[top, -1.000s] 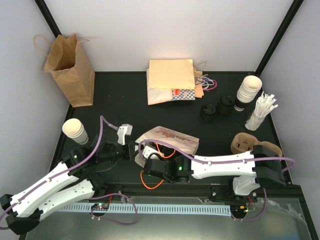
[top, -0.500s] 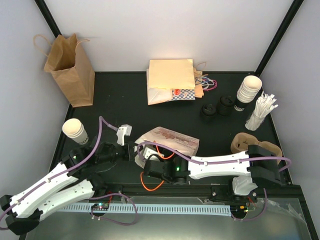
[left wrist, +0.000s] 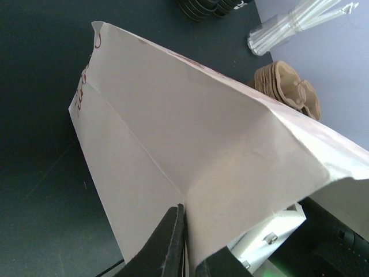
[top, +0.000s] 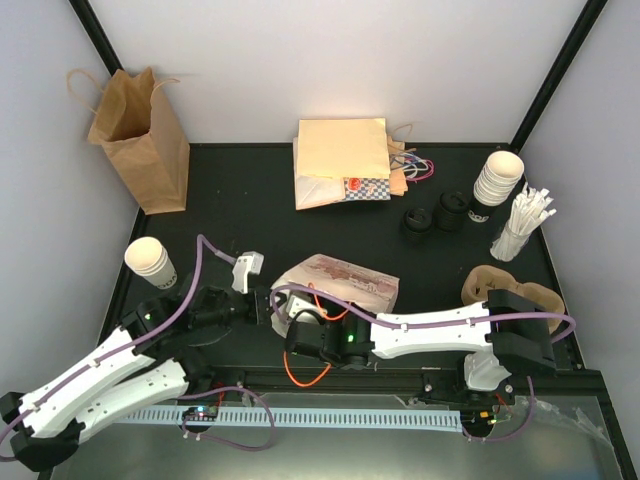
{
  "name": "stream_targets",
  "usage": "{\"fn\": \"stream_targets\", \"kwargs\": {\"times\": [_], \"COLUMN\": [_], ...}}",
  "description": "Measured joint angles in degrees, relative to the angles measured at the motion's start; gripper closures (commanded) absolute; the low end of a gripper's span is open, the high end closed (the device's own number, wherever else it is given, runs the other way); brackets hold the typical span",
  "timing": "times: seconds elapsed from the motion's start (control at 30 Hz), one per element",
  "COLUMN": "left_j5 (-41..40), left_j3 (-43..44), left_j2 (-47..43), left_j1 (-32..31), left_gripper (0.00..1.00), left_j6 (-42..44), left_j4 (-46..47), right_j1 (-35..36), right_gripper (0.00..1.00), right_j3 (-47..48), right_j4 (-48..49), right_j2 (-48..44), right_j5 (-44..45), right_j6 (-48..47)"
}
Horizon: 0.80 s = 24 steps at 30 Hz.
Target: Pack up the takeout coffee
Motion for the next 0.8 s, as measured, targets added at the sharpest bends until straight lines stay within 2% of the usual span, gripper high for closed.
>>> {"fn": "stream_targets", "kwargs": {"times": [0.07, 0.3, 0.37, 0.5, 0.63, 0.7, 0.8], "left_j5": [0.2, 0.3, 0.0, -1.3, -2.3, -1.6, 4.0], "left_j3": [0.0, 1.3, 3.1, 8.9, 18.6, 22.4, 21.8], "left_j2": [-0.2, -1.6, -2.3, -2.7, 0.7, 4.1, 8.9], "left_j1": [-0.1, -0.2, -0.2, 0.0, 3.0, 8.7, 20.0], "left_gripper": [0.86, 0.41, 0.32, 0.24, 0.24, 0.24, 0.24], "left_j6": [0.0, 0.7, 1.0, 2.8, 6.5, 9.6, 14.0], "left_j4": [-0.1, -1.2, -1.7, -4.3, -8.5, -9.6, -9.0], "right_j1": [0.0, -0.2, -0.2, -0.2, -0.2, -0.2, -0.2], "right_gripper": [0.67, 0.67, 0.67, 0.67, 0.67, 0.67, 0.67], "right_j3": [0.0, -0.1, -0.2, -0.3, -0.3, -0.3, -0.3], "right_j4": [-0.4, -0.9, -0.9, -1.0, -1.0, -1.1, -1.4], "right_j2": [0.0, 0.0, 0.0, 0.0, -0.1, -0.3, -0.5], "right_j5": [0.0, 0.1, 0.1, 0.1, 0.2, 0.2, 0.1], "right_j6": [0.4, 1.0, 1.2, 1.4, 1.5, 1.5, 1.5]}}
